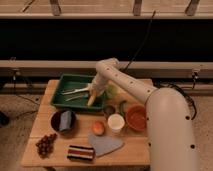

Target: Place banana in red bowl

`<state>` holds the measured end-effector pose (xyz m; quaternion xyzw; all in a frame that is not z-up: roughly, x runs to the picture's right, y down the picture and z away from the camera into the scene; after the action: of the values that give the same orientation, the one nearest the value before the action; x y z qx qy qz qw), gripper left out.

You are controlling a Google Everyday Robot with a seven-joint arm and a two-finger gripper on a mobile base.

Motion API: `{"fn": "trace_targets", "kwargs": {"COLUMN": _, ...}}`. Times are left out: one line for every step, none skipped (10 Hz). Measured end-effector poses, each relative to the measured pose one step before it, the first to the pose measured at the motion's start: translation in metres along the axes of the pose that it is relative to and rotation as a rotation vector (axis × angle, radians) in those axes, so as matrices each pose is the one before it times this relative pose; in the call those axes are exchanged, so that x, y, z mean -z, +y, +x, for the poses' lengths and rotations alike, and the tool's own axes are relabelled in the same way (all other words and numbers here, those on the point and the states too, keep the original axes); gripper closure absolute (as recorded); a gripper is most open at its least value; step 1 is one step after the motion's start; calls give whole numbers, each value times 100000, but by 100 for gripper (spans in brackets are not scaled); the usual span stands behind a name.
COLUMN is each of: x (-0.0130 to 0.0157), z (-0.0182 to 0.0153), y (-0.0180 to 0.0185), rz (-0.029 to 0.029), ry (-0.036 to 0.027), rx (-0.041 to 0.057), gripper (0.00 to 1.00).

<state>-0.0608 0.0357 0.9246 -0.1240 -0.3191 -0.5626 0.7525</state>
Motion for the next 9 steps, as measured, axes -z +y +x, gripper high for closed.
{"fn": "trace_targets", "kwargs": {"x": 693, "z": 89, "y": -160, "rz": 974, "ry": 663, "rx": 106, "gripper": 90}}
{"fn": "trace_targets", "kwargs": {"x": 1412, "z": 23, "y": -398, "rz": 1949, "ry": 1048, "rx": 254, "gripper": 90}}
{"fn": "trace_targets", "kwargs": {"x": 867, "z": -117, "y": -195, "rz": 1208, "ry": 576, "rx": 147, "gripper": 90}}
{"fn": "trace_targets", "kwargs": {"x": 1269, "z": -372, "y": -307, "rz": 1568, "ry": 790, "rx": 334, "gripper": 90}}
{"fn": "trace_targets", "kwargs": {"x": 1331, "z": -329, "y": -165, "rz": 1293, "ry": 1002, "rx": -82, "gripper": 90}}
{"fn": "trace_targets", "kwargs": {"x": 1740, "z": -496, "y": -49, "rz": 1431, "ry": 1383, "rx": -121, "gripper": 90}}
{"fn": "trace_targets", "kwargs": {"x": 1185, "z": -380, "y": 250, "rz": 565, "ry": 1053, "rx": -92, "gripper": 90}}
{"fn": "trace_targets", "kwargs": {"x": 724, "z": -285, "y": 475, "rz": 15, "ry": 835, "rx": -389, "gripper": 90}}
{"fn": "trace_targets", "kwargs": {"x": 1280, "z": -462, "y": 1110, "rz": -374, "ry": 1369, "rx": -1235, "gripper": 90}}
